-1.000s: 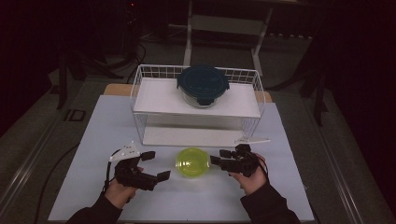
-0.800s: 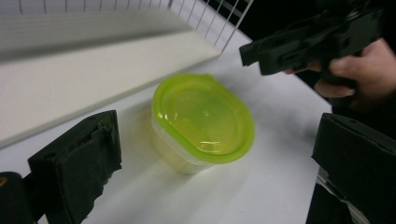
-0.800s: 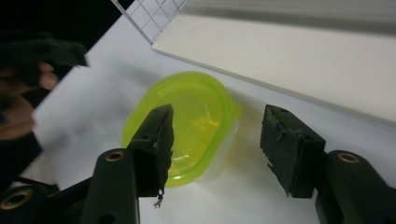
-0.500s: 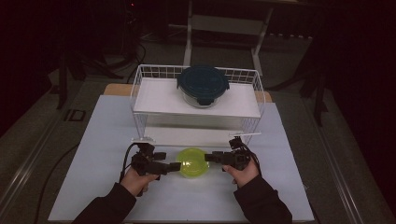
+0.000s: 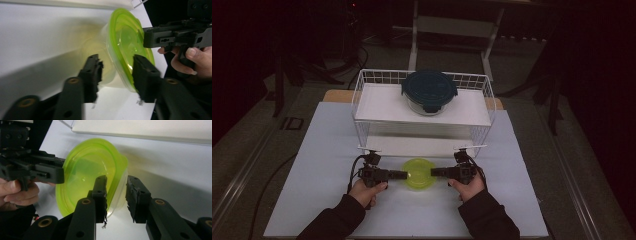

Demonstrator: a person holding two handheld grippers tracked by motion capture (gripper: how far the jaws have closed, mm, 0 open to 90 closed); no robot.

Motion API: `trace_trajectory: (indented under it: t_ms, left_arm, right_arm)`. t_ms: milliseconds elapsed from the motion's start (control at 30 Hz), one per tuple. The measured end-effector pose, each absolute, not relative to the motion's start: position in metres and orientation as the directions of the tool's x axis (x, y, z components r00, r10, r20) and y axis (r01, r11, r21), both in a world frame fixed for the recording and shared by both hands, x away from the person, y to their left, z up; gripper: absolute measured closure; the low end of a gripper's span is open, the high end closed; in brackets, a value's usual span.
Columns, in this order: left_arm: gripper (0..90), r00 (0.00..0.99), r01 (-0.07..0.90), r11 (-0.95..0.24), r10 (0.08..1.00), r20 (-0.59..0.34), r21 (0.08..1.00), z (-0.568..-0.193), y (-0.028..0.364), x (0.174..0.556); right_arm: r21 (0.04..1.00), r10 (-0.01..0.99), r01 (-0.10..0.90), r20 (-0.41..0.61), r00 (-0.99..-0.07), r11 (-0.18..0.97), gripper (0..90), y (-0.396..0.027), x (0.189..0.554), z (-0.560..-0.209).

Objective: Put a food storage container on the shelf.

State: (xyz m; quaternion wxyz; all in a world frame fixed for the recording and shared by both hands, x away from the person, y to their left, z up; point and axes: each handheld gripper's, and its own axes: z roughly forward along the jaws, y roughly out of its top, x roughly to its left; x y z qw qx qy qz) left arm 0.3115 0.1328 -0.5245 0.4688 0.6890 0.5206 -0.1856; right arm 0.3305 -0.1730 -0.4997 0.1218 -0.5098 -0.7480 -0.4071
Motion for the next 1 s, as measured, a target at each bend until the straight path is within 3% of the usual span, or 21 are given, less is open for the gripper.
trace_trajectory:
  t_ms: [67, 367, 567, 1000]
  left_arm:
    - [69.2, 0.391, 0.893, -0.026, 0.542, -0.744, 0.450, -0.523, 0.132, 0.311]
    - [75.4, 0.405, 0.888, -0.056, 0.563, -0.720, 0.456, -0.516, 0.131, 0.302]
    - [79.9, 0.412, 0.883, -0.066, 0.585, -0.698, 0.465, -0.510, 0.129, 0.295]
    - [80.0, 0.477, 0.845, -0.089, 0.569, -0.670, 0.527, -0.490, 0.129, 0.289]
  right_arm:
    - [0.481, 0.662, 0.864, 0.600, -0.449, 0.150, 72.1, -0.172, 0.329, -0.499]
    - [0.456, 0.630, 0.876, 0.636, -0.445, 0.158, 76.8, -0.172, 0.320, -0.496]
    - [0.490, 0.650, 0.858, 0.604, -0.462, 0.154, 80.8, -0.171, 0.313, -0.491]
    - [0.542, 0.651, 0.822, 0.563, -0.510, 0.175, 80.9, -0.173, 0.302, -0.473]
